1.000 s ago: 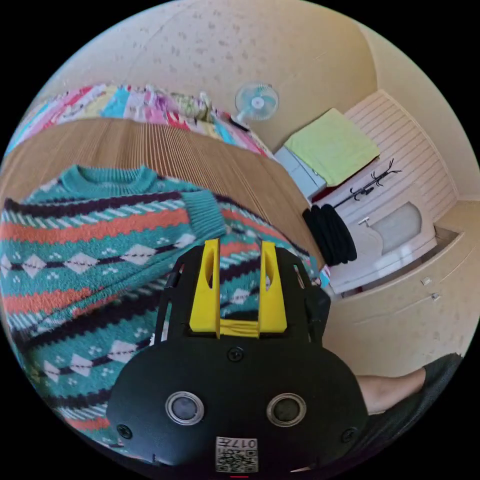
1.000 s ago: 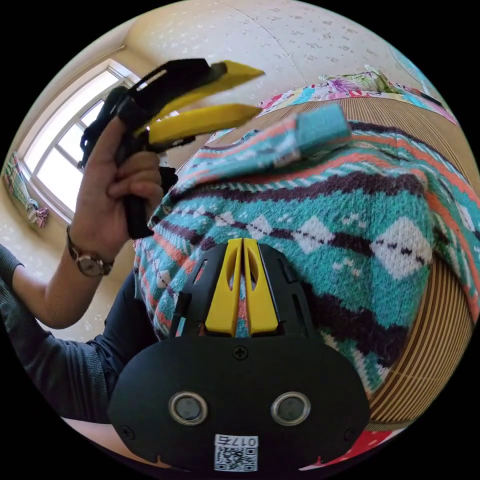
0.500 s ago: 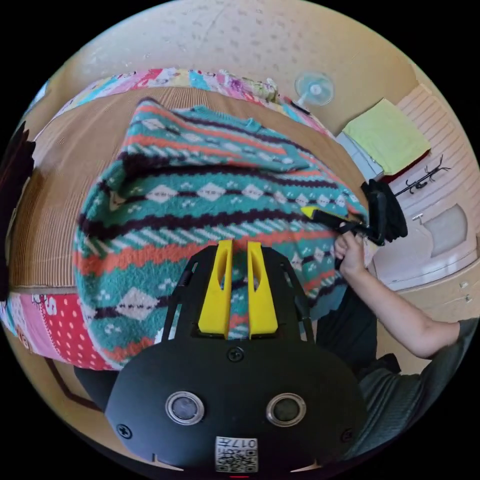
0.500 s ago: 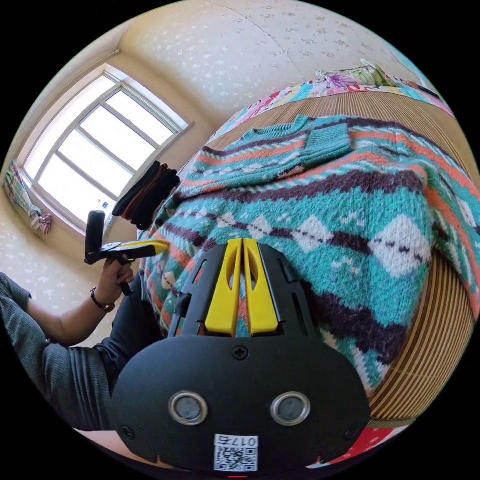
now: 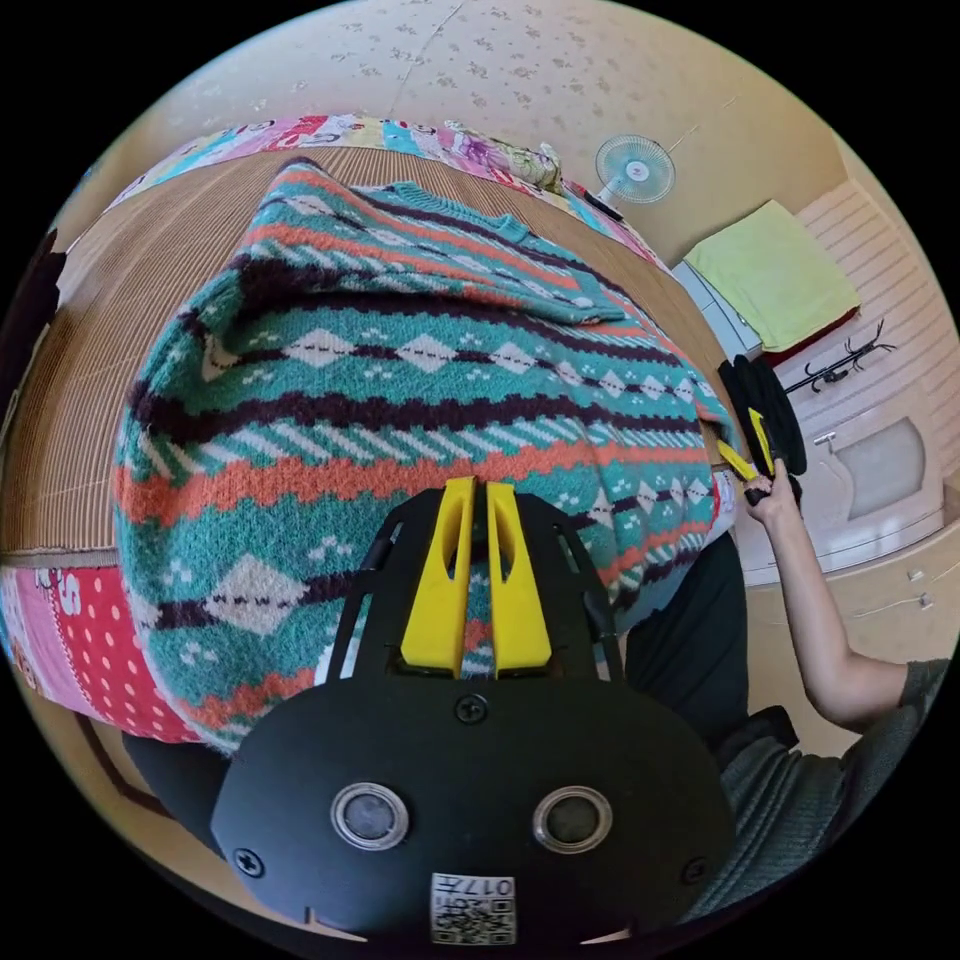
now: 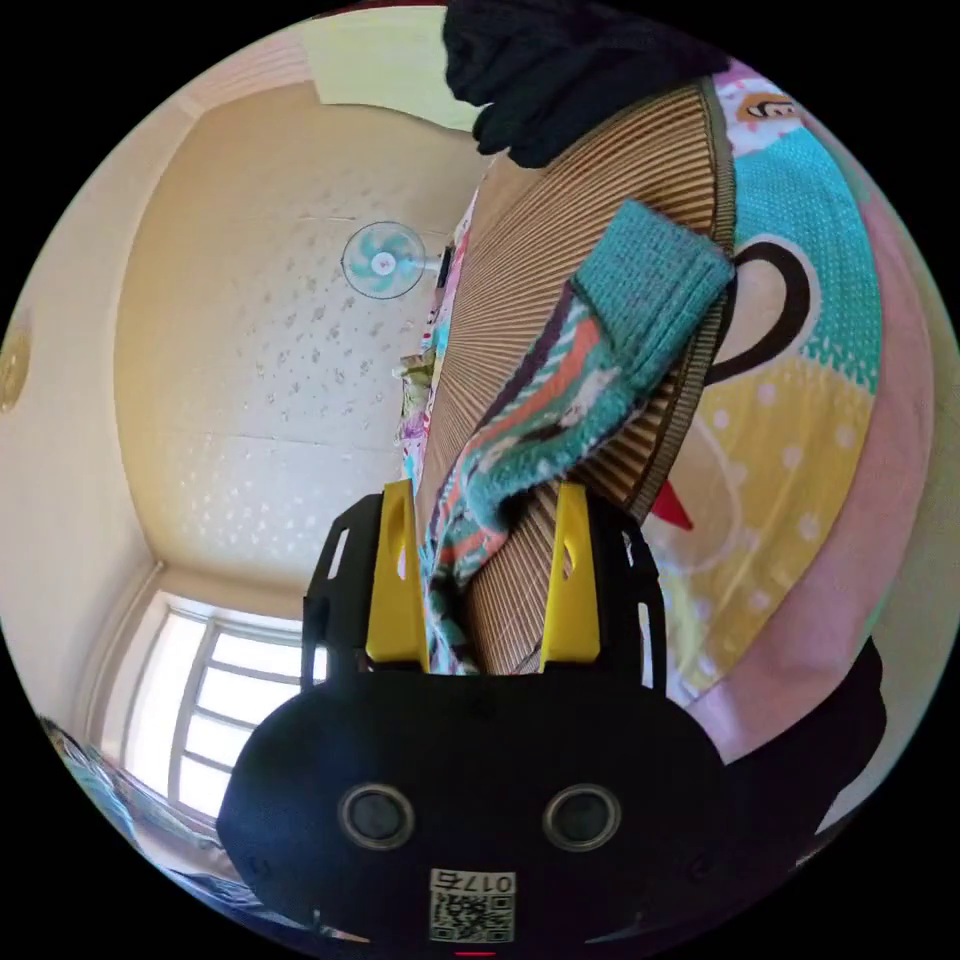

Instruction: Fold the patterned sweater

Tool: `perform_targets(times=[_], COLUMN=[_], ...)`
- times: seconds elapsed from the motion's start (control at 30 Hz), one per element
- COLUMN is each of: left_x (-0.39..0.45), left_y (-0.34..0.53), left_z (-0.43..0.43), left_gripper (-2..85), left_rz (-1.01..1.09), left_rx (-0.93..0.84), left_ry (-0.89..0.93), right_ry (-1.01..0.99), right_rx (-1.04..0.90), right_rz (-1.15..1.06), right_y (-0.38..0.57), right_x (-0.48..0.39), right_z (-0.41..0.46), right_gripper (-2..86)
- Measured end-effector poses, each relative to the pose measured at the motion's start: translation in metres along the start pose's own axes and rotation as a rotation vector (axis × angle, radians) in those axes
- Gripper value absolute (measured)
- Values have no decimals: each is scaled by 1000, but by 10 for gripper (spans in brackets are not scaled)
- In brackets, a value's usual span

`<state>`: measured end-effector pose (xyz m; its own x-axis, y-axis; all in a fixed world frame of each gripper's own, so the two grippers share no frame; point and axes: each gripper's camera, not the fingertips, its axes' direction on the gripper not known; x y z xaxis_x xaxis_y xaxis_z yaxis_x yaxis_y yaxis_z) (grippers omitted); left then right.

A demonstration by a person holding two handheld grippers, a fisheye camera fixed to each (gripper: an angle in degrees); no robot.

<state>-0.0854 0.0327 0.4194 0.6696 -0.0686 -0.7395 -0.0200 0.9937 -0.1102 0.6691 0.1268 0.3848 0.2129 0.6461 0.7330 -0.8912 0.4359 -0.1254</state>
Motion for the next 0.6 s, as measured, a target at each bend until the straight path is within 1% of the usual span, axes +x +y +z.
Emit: perform_targets(times=[0.03,0.07,0.13,0.2,0.23,0.3,0.33,0.4,0.43,0.47,0.5,0.57,0.6], left_x=[-5,-14,-23,-29,-30,-32,-32,-29,-28,-26,-24,-27,-32], left_y=[0,0,2,4,4,3,1,-3,-4,-7,-9,-10,-8], left_z=[-1,-2,-3,-4,-4,-5,-5,-7,-8,-9,-10,-12,-14], left_gripper=[11,5,-3,-8,-8,-10,-10,-10,-10,-10,-9,-9,-8], left_rz=[-16,-43,-63,-80,-89,-111,-109,-99,-97,-87,-73,-89,-110], left_rx=[2,7,11,25,27,28,25,9,3,-17,-49,-124,-190], left_ry=[28,76,125,156,163,169,165,146,142,134,135,182,228], right_ry=[-15,-33,-52,-99,-121,-238,-273,-393,-399,-354,-232,-75,-48], right_rx=[-16,-21,-7,-60,-95,-245,-287,-475,-533,-687,-838,-932,-963], right_rz=[15,17,-44,-259,-313,-496,-533,-653,-675,-713,-728,-721,-732], right_y=[-7,-16,-15,11,22,82,101,182,204,244,282,323,342], right_x=[0,-7,-38,-106,-124,-186,-199,-231,-234,-233,-223,-197,-181], right_z=[1,4,14,47,59,116,132,197,215,251,283,306,305], right_gripper=[125,83,41,24,23,30,38,83,98,114,122,106,78])
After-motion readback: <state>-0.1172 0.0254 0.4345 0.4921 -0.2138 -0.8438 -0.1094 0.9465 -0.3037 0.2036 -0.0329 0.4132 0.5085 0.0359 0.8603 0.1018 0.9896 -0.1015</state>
